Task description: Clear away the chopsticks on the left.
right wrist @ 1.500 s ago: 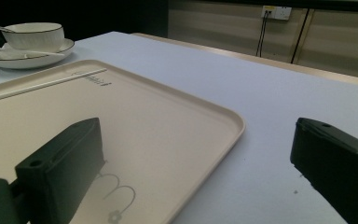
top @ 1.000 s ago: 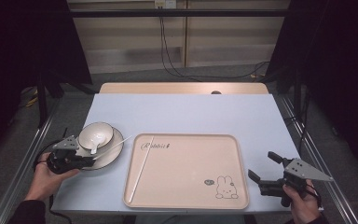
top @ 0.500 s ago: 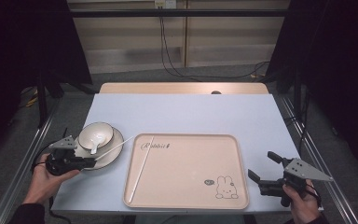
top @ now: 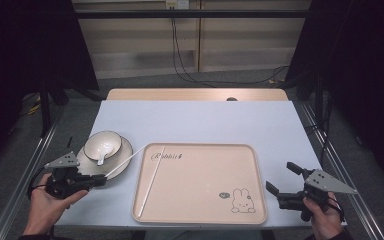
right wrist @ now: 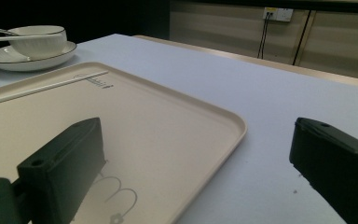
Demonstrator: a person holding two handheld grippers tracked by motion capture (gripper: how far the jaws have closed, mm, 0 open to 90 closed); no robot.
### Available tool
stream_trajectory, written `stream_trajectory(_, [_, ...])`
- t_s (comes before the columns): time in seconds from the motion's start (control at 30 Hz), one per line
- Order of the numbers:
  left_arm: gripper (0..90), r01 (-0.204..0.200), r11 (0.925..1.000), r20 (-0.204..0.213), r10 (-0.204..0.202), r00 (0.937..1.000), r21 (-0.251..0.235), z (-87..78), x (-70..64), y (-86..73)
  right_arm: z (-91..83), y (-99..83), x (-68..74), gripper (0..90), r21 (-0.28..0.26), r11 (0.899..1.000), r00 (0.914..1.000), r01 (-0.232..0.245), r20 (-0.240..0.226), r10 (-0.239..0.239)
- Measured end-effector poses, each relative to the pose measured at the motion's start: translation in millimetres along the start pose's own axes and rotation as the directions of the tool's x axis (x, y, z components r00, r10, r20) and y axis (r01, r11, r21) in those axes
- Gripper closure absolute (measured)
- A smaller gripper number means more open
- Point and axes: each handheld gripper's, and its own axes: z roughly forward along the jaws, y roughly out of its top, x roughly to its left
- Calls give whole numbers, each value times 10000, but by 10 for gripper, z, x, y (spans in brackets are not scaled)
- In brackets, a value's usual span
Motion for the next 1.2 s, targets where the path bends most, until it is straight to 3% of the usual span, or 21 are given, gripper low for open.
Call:
stream_trajectory(0.3, [847, 448, 9980, -145, -455, 9989, -447, 21, -344, 1, -1, 2, 0, 24, -7, 10000, 10000, -14, -3, 14])
stream_trajectory(0.37, [846, 614, 9968, -343, -632, 9974, -508, 29, -407, 6, -2, 2, -1, 24, -11, 10000, 10000, -20, 6, 20])
stream_trajectory(0.47, [846, 799, 9951, -218, -813, 9965, -576, 45, -458, 14, -1, 2, 0, 24, -11, 10000, 10000, -15, -12, 15])
stream_trajectory(0.5, [846, 817, 9949, -99, -825, 9965, -595, 60, -490, 21, -1, 2, 0, 24, -11, 10000, 10000, -15, -12, 15])
stream_trajectory(0.67, [846, 1064, 9922, -394, -1090, 9933, -644, 171, -698, 98, -4, 3, -2, 25, -24, 10000, 10000, -2, -1, 2])
stream_trajectory(0.87, [846, 1331, 9890, -121, -1342, 9909, -643, 323, -796, 148, -5, 5, 1, 25, -68, 10000, 10000, -3, 76, 3])
stream_trajectory(1.1, [846, 1802, 9811, -423, -1834, 9821, -703, 489, -871, 222, -2, 6, 8, 25, -49, 10000, 10000, -49, -8, 49])
stream_trajectory(1.2, [846, 2175, 9732, -697, -2227, 9724, -744, 596, -900, 266, 1, 6, 4, 25, -59, 10000, 10000, -23, -1, 23])
